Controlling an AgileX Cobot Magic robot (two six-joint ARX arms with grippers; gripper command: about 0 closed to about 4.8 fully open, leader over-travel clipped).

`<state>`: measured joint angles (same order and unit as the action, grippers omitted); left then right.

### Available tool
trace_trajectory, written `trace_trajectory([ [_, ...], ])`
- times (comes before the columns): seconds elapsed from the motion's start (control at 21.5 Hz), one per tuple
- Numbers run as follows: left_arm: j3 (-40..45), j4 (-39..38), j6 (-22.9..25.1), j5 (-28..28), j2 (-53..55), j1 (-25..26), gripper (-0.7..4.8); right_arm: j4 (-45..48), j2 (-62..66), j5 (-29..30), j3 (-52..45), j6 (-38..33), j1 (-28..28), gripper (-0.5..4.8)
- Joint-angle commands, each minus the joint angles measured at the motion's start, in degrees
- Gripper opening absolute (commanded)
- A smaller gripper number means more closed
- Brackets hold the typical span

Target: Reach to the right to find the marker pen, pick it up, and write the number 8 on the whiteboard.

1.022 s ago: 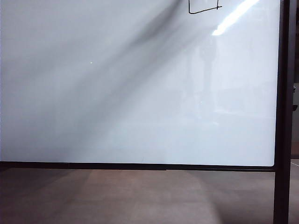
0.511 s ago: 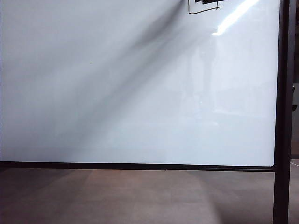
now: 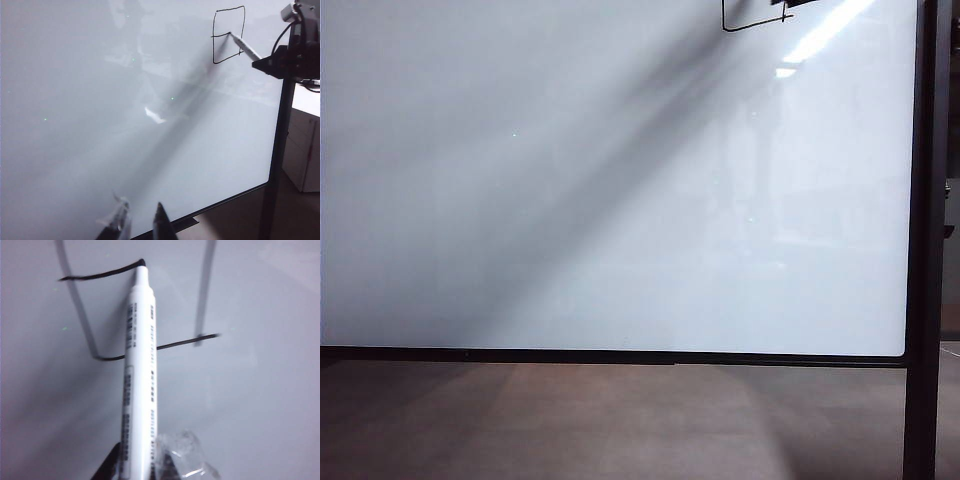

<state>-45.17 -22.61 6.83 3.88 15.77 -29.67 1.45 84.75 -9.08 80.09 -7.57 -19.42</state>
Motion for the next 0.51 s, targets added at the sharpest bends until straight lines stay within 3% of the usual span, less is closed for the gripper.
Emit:
trace_trajectory([
  [0.05,-0.3,0.4,0.2,0.0,0.0,0.1,0.66,0.0,-0.8,-1.6,0.2,-1.5,1.9,-0.07],
  [0.33,-0.3,0.4,0.2,0.0,0.0,0.1,0.66,-1.3,-0.9,-1.5,0.1,-1.9,3.6,-0.07],
  [0.51,-0.3,0.4,0.2,0.0,0.0,0.1,0.66,-1.6,-1.7,1.5,0.1,-1.9,3.5,-0.07],
])
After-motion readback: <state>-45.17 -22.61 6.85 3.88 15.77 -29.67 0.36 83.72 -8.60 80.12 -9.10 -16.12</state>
